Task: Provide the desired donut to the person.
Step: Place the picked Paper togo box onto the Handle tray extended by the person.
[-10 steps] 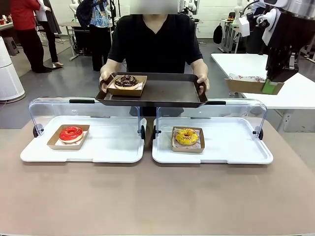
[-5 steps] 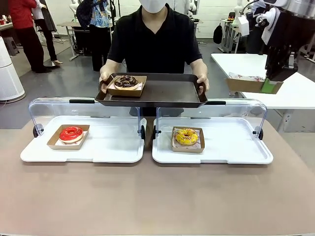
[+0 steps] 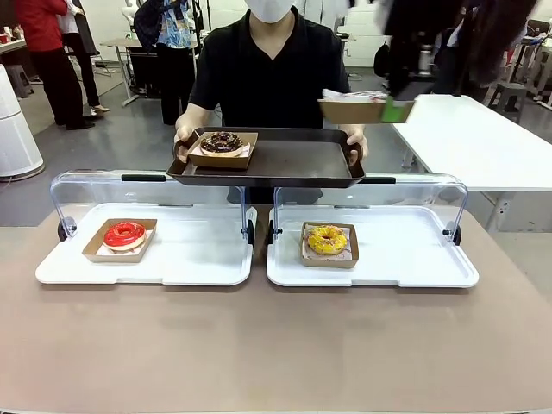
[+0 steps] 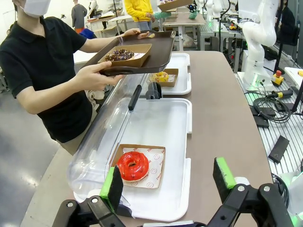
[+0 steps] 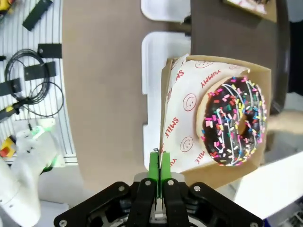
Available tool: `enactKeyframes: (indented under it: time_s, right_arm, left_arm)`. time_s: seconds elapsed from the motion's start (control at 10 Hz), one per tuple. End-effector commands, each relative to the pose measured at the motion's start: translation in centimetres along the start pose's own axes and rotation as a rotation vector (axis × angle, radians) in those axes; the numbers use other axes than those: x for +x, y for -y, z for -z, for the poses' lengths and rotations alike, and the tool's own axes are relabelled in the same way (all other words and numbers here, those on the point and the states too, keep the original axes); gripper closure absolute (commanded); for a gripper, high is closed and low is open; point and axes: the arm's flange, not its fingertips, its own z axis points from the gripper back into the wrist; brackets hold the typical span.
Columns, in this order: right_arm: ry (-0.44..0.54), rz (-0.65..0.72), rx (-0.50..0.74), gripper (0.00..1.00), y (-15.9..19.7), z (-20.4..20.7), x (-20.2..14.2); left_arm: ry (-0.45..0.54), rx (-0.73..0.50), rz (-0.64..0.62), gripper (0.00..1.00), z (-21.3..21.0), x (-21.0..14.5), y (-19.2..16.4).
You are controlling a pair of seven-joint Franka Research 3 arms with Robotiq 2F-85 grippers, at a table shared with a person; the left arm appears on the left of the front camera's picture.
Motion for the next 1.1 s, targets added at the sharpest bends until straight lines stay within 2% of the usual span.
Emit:
enactKeyframes:
  time_s: [0.0, 0.4, 1.0]
  right_arm:
    - [0.012, 0.01, 0.028, 0.98, 4.8, 2.5, 1.3]
    - [0.085, -0.016, 0.028, 0.98, 9.8, 8.4, 2.0]
    - [0.104, -0.002, 0.041, 0.98, 12.1, 13.3, 2.2]
  left_arm:
    - [-0.005, 0.01, -0.008, 0.0, -0.1, 0.2, 0.0]
    - [-0.005, 0.01, -0.008, 0.0, -0.1, 0.2, 0.0]
    - [-0.005, 0.01, -0.008, 0.0, -0.1, 0.2, 0.0]
